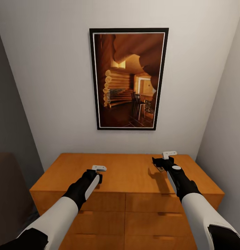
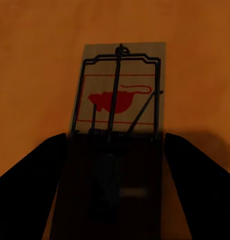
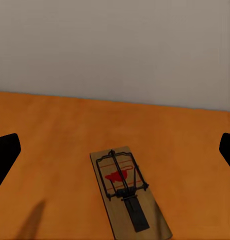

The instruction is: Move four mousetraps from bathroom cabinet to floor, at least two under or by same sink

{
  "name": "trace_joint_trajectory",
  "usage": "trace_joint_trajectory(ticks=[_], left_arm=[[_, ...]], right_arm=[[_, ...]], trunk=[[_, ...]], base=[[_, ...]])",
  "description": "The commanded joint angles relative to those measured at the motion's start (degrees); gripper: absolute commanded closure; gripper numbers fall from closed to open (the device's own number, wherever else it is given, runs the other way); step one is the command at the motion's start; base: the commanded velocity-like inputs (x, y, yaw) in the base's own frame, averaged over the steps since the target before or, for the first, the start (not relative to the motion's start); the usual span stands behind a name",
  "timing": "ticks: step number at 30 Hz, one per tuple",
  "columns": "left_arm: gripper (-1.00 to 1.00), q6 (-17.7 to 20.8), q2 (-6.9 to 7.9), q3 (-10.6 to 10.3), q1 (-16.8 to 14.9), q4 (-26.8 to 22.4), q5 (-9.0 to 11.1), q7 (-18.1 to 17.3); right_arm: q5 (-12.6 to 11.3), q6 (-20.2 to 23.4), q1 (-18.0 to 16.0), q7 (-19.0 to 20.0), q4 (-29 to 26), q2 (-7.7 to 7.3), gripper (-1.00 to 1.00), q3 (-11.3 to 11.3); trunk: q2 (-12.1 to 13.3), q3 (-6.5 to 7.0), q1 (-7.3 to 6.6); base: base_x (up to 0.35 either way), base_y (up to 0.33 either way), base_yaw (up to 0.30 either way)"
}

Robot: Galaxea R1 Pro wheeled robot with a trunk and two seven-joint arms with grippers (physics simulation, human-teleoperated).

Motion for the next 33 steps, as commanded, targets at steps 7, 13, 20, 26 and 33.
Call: trace_joint_trajectory(ticks=[7, 13, 20, 26, 33], left_arm=[[1.0, 0.1, -0.04, -0.4, 0.0, -0.2, 1.1, -0.9], [1.0, -0.3, -0.18, -0.4, 0.0, -1.2, 1.0, -1.0], [1.0, 0.5, -0.41, -0.2, 0.0, -8.6, 1.4, -1.0], [1.0, 4.7, -1.03, -0.3, 0.0, -11.1, 1.3, -1.0], [1.0, 15.4, -2.42, 0.1, 0.0, -19.7, 1.5, -1.1]], right_arm=[[0.6, 0.3, 0.0, 0.5, -0.1, 0.05, -1.0, -0.3], [0.5, 0.3, 0.0, 0.5, -0.1, 0.05, -1.0, -0.3], [0.5, 0.3, 0.0, 0.5, -0.1, 0.05, -1.0, -0.3], [0.5, 0.3, 0.0, 0.5, -0.1, 0.05, -1.0, -0.3], [0.6, 0.3, 0.0, 0.5, -0.1, 0.05, -1.0, -0.3]], trunk=[[2.8, 1.17, -1.54], [5.2, 2.25, -2.85], [8.0, 3.5, -4.39], [10.4, 4.58, -5.71], [13.2, 5.84, -7.25]], base=[[0.0, 0.0, 0.0], [0.0, 0.0, 0.0], [0.0, 0.0, 0.0], [0.0, 0.0, 0.0], [0.0, 0.0, 0.0]])
